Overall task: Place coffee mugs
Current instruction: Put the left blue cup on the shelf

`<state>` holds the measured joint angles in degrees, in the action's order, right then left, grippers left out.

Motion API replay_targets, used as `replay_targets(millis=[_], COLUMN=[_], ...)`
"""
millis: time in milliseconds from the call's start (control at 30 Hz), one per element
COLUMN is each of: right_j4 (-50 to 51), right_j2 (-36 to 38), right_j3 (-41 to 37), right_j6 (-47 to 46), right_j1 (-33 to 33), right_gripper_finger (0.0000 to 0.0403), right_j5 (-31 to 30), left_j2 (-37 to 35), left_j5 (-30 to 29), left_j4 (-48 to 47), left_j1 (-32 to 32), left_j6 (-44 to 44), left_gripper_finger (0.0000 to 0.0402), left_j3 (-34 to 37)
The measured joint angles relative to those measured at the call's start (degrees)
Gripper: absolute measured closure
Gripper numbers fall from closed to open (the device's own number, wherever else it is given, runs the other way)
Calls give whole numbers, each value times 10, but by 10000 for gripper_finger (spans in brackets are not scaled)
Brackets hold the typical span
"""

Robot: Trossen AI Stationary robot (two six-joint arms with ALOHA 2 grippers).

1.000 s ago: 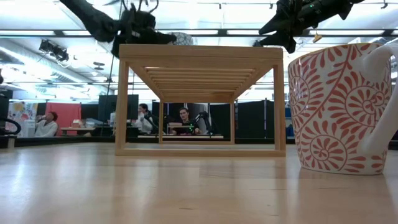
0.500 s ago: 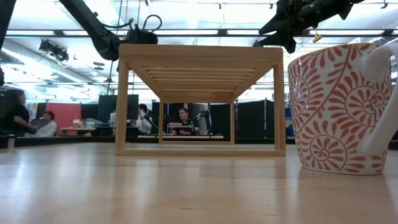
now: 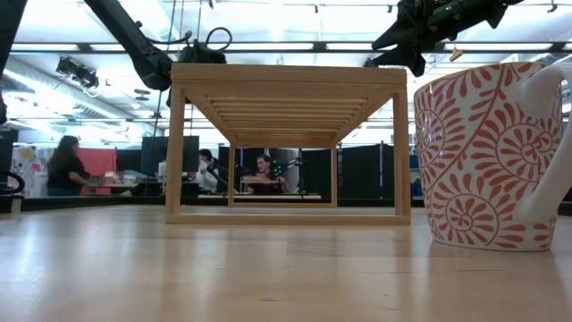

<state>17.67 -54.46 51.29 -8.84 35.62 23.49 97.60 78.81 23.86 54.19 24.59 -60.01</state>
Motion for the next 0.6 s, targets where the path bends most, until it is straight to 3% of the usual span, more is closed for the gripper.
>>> replay_targets(millis=[600], right_j4=[0], right_j2=[0], right_j3=[0], right_j6=[0], right_j1=[0], right_gripper_finger=[206], right_j5=[0], left_j2=[-1], left_j5=[-12], left_j4=[2], left_j1=[-7], left_j6=[-39], left_gripper_finger=[368], left_j3=[-1])
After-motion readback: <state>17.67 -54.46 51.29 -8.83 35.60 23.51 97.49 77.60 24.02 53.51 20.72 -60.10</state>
